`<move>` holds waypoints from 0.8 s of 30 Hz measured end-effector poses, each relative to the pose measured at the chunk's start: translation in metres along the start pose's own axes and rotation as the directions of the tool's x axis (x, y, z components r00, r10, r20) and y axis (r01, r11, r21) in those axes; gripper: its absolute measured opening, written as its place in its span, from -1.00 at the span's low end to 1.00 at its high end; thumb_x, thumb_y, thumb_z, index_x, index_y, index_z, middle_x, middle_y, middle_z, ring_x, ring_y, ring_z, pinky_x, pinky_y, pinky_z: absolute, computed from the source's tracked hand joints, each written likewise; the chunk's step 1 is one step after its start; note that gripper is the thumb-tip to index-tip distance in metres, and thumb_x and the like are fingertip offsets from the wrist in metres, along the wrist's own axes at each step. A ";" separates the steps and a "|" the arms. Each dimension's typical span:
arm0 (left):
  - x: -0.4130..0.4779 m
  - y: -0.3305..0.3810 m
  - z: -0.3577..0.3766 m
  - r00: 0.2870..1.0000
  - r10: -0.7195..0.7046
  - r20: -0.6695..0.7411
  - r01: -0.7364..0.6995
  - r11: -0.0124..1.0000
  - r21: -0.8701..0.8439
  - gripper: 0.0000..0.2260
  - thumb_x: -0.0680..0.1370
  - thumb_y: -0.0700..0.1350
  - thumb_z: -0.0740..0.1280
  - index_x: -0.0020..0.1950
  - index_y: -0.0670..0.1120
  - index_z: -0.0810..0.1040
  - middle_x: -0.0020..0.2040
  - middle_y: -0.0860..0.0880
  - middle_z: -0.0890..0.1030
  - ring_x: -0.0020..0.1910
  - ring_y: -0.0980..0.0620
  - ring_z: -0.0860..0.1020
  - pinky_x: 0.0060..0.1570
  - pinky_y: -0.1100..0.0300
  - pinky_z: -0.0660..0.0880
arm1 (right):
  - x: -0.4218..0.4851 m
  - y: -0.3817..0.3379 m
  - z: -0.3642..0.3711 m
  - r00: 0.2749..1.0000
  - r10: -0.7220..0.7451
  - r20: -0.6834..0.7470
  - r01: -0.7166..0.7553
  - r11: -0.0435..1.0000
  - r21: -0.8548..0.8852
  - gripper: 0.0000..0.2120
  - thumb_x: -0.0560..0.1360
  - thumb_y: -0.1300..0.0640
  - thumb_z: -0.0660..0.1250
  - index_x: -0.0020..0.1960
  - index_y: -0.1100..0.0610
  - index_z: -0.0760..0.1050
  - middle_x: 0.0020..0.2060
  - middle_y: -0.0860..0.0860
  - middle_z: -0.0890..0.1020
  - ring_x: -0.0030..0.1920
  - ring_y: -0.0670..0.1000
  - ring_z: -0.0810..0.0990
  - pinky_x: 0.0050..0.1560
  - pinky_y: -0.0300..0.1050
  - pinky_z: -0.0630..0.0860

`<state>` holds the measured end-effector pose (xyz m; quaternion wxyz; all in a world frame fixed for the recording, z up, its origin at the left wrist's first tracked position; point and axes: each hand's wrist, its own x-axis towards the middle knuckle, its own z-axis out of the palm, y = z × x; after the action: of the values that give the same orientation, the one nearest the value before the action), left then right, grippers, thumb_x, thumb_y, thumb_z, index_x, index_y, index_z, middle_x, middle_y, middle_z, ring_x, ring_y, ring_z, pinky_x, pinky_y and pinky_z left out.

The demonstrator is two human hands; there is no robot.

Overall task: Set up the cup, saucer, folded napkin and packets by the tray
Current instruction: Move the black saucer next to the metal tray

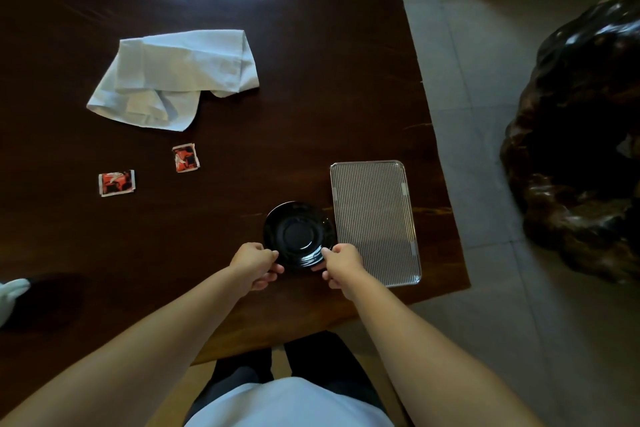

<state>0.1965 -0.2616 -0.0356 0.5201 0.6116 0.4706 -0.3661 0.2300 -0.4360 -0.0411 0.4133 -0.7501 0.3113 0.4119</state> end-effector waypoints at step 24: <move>0.027 -0.027 0.022 0.998 0.003 -0.065 -0.006 0.999 -0.053 -0.89 0.65 -0.10 0.28 -0.01 -0.12 0.47 -0.17 -0.13 0.73 -0.40 -0.03 0.58 -0.51 0.22 0.42 | 0.014 0.010 0.000 0.995 0.098 0.028 -0.100 0.992 0.073 -0.70 0.65 0.25 0.21 0.38 0.21 0.37 0.02 0.16 0.67 -0.27 -0.01 0.68 -0.44 -0.19 0.53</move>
<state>0.1792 -0.2779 -0.0731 0.5215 0.6100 0.4955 -0.3321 0.2285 -0.4424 -0.0575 0.4237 -0.7128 0.3579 0.4293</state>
